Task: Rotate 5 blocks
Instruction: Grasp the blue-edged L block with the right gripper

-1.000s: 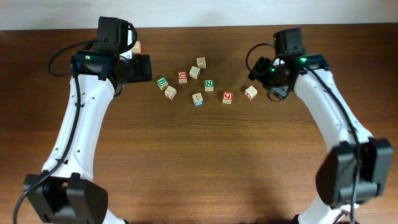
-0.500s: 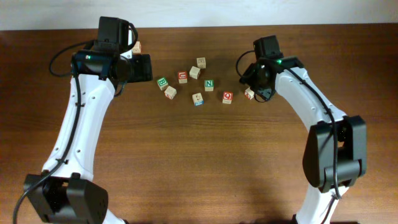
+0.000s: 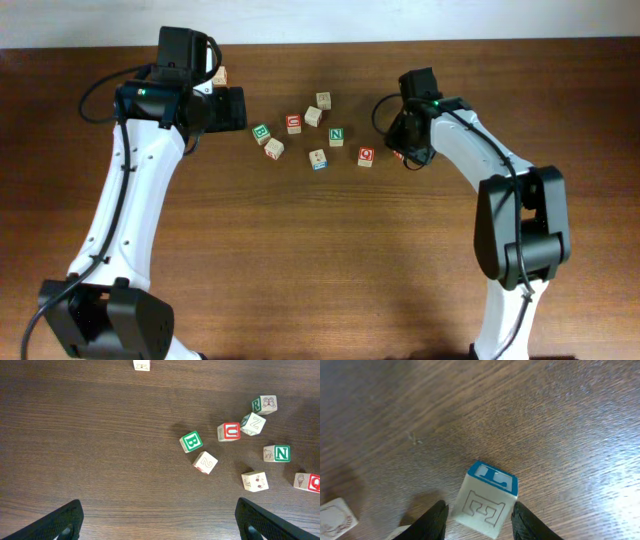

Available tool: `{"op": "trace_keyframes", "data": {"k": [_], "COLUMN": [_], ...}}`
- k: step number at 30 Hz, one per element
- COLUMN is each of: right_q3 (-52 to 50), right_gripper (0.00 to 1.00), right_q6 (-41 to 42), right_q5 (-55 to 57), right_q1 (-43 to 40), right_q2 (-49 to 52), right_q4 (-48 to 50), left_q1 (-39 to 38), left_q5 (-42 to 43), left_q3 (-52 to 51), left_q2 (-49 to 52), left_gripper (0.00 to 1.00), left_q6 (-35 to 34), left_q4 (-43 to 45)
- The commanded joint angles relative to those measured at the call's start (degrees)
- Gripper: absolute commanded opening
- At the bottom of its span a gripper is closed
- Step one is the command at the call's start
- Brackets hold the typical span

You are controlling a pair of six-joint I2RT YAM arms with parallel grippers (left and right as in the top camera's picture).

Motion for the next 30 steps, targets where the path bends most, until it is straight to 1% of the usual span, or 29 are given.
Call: {"op": "trace_keyframes", "data": {"k": [1,6,11,17,20,26,30], "right_q3": [0.37,0.37,0.39,0.37,0.37,0.37,0.26], "right_gripper": [0.43,0.38,0.4,0.4,0.4,0.4,0.39], "right_q6": [-0.24,-1.33,-10.19,-18.05,-18.53,-24.3,-26.12], "right_q5": [0.31,1.22,1.57,1.6,1.62,1.4,1.38], "right_q1": [0.66,0.57,0.52,0.57,0.52,0.57,0.59], "right_q2": [1.2,1.2,1.2,1.25,1.25,1.95,2.12], "right_q4": [0.26,0.68,2.25,4.63,4.81,4.96,4.81], "left_q1": [-0.02,-0.02,-0.02,-0.02,-0.02,-0.02,-0.02], "left_q5": [-0.85,-0.83,-0.83,-0.83,-0.83,-0.83,-0.83], "left_q3": [1.31,1.31,1.31,1.31,1.31,1.31,1.31], "left_q2": [0.42,0.42,0.42,0.42,0.42,0.42,0.42], "left_gripper": [0.96,0.98,0.99,0.99,0.99,0.99,0.99], "left_q6": [-0.72,-0.72,-0.7,-0.7,-0.7,-0.7,-0.7], "left_q4": [-0.28,-0.28,-0.79,-1.09,-1.14,-1.11,-1.11]}}
